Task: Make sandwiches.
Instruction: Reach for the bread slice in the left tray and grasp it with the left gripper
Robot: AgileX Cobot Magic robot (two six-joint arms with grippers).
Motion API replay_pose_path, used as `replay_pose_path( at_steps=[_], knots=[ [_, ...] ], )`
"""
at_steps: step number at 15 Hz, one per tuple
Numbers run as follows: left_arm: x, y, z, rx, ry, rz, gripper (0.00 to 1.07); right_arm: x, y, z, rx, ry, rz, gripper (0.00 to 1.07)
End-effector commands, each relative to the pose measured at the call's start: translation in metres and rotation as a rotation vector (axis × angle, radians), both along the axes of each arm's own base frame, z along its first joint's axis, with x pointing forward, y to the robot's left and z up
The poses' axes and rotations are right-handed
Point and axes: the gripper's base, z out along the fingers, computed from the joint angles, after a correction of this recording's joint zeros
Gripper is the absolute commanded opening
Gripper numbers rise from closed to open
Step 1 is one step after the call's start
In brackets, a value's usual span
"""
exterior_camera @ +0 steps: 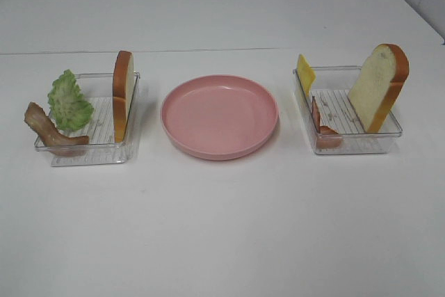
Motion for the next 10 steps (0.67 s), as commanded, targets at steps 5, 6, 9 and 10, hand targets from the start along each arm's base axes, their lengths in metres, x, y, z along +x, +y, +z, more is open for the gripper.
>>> replay_pose_path(
  at_steps=[5, 6, 9, 10],
  knots=[
    [0.021, -0.002, 0.041, -0.031, -0.22, -0.007, 0.82, -0.001, 0.0, 0.0, -0.002, -0.018, -0.003, 0.8],
    [0.035, -0.003, 0.042, -0.047, -0.173, -0.011, 0.82, -0.001, 0.0, 0.0, -0.002, -0.018, -0.003, 0.8],
    [0.08, -0.008, 0.04, -0.148, -0.028, -0.03, 0.82, -0.001, 0.0, 0.0, -0.002, -0.018, -0.003, 0.8],
    [0.1, -0.011, 0.044, -0.196, 0.045, -0.037, 0.82, -0.001, 0.0, 0.0, -0.002, -0.018, -0.003, 0.8]
  ],
)
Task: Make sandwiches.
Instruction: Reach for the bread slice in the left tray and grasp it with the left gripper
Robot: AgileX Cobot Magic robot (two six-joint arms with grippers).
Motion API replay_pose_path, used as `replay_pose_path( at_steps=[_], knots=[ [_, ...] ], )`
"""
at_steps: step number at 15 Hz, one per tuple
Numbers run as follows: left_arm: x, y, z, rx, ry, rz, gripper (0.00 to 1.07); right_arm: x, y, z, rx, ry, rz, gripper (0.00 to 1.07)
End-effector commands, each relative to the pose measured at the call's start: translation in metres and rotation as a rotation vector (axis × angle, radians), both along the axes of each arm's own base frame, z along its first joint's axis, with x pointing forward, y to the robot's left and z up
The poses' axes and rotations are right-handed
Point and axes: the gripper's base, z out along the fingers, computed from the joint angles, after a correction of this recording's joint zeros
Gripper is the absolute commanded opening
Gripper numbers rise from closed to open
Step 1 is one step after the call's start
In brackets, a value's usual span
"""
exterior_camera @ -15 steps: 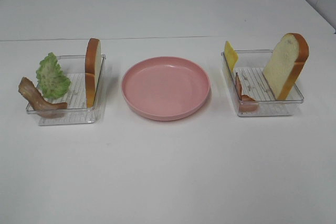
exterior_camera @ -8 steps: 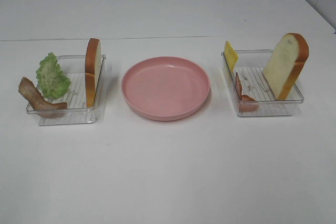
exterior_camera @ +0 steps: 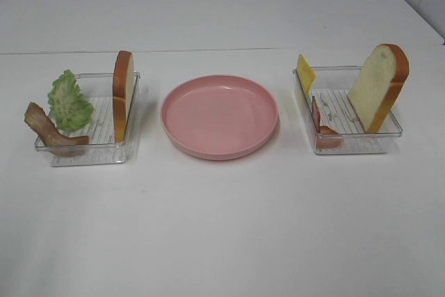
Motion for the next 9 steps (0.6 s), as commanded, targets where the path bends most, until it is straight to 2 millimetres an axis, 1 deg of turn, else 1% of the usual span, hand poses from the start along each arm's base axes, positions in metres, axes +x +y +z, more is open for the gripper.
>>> replay_pose_path(
  at_steps=[1, 2, 3, 4, 6, 8, 9],
  knots=[
    [0.041, -0.005, 0.01, -0.097, 0.109, -0.016, 0.82, -0.001, 0.0, 0.0, -0.002, -0.018, -0.003, 0.8],
    [0.052, -0.006, 0.013, -0.107, 0.141, -0.02, 0.82, -0.001, 0.0, 0.0, -0.002, -0.018, -0.003, 0.8],
    [0.094, -0.009, 0.024, -0.083, 0.255, -0.067, 0.82, -0.001, 0.0, 0.0, -0.002, -0.018, -0.003, 0.8],
    [0.115, -0.01, 0.025, -0.075, 0.323, -0.095, 0.82, -0.001, 0.0, 0.0, -0.002, -0.018, -0.003, 0.8],
    [0.158, -0.015, 0.023, -0.087, 0.461, -0.134, 0.82, -0.001, 0.0, 0.0, -0.002, -0.018, -0.003, 0.8],
    [0.201, -0.022, 0.014, -0.085, 0.555, -0.166, 0.82, -0.001, 0.0, 0.0, -0.002, -0.018, -0.003, 0.8],
    [0.211, -0.025, 0.01, -0.083, 0.574, -0.176, 0.82, -0.001, 0.0, 0.0, -0.002, -0.018, -0.003, 0.8]
  ],
)
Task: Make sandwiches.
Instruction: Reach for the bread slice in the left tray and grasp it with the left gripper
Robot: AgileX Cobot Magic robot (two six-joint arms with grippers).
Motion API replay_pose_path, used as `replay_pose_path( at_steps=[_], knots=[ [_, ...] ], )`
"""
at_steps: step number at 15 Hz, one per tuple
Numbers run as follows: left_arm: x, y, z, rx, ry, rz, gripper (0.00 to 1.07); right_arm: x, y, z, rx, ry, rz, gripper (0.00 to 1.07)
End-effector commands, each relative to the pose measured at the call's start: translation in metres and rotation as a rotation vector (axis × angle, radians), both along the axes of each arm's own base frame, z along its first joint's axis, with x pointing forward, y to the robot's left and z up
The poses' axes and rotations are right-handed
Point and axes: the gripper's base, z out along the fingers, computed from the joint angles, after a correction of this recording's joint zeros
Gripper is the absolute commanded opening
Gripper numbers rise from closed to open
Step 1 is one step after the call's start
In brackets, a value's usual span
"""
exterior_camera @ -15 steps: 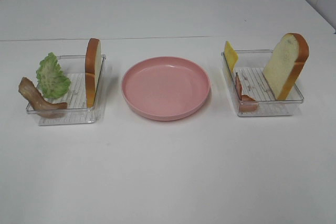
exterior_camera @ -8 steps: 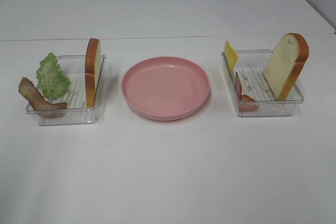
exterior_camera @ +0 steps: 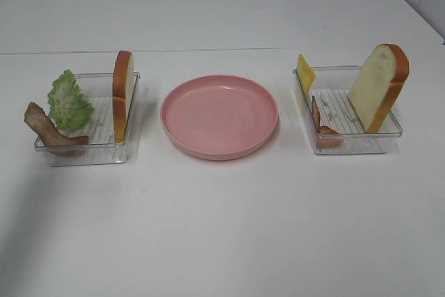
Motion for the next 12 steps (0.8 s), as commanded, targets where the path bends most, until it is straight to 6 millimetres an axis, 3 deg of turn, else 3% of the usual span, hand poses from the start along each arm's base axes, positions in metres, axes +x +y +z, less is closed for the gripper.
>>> replay_pose_path(
  at_steps=[1, 3, 4, 9, 12],
  knots=[
    [0.033, -0.013, -0.009, -0.007, 0.066, -0.049, 0.82, -0.001, 0.0, 0.0, -0.002, -0.018, -0.003, 0.8],
    [0.066, -0.033, -0.021, -0.008, 0.097, -0.095, 0.82, -0.001, 0.0, 0.0, -0.002, -0.018, -0.003, 0.8],
    [0.091, -0.059, -0.032, -0.004, 0.135, -0.125, 0.81, -0.001, 0.0, 0.0, -0.002, -0.018, -0.003, 0.8],
    [0.128, -0.109, -0.057, 0.2, 0.28, -0.076, 0.79, -0.001, 0.0, 0.0, -0.002, -0.018, -0.003, 0.8],
    [0.14, -0.124, -0.071, 0.277, 0.347, -0.046, 0.79, -0.001, 0.0, 0.0, -0.002, -0.018, -0.003, 0.8]
  ],
)
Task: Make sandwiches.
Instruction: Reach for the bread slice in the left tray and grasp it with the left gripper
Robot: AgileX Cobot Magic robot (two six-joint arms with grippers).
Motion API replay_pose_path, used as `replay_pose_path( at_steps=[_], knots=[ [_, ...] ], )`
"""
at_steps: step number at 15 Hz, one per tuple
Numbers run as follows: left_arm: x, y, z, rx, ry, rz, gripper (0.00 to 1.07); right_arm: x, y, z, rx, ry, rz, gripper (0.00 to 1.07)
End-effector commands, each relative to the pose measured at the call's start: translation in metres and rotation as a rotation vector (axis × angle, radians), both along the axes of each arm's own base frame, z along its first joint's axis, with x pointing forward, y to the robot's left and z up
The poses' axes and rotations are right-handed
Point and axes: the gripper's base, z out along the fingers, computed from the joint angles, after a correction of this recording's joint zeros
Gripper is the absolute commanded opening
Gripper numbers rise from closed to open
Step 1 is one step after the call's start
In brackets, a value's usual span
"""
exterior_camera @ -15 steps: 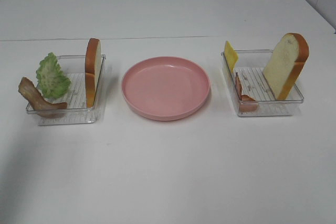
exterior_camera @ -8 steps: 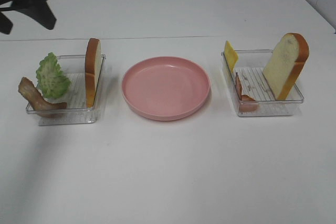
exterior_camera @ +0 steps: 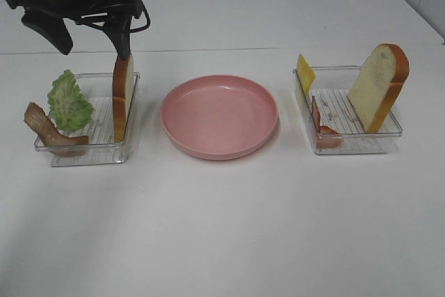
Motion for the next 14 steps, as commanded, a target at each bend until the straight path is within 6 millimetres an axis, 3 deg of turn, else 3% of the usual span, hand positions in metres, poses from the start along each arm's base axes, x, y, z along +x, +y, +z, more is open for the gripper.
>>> replay_pose_path(
  at_steps=[1, 6, 11, 14],
  knots=[
    [0.01, -0.009, -0.012, 0.044, 0.049, 0.021, 0.79, -0.001, 0.0, 0.0, -0.002, -0.018, -0.003, 0.8],
    [0.032, -0.018, -0.048, 0.037, 0.05, 0.038, 0.76, -0.001, 0.0, 0.0, -0.002, -0.018, -0.003, 0.8],
    [0.035, -0.019, -0.06, 0.042, 0.056, 0.042, 0.65, -0.001, 0.0, 0.0, -0.002, -0.018, -0.003, 0.8],
    [0.038, -0.018, -0.065, 0.042, 0.055, 0.045, 0.32, -0.001, 0.0, 0.0, -0.002, -0.018, -0.003, 0.8]
  ],
)
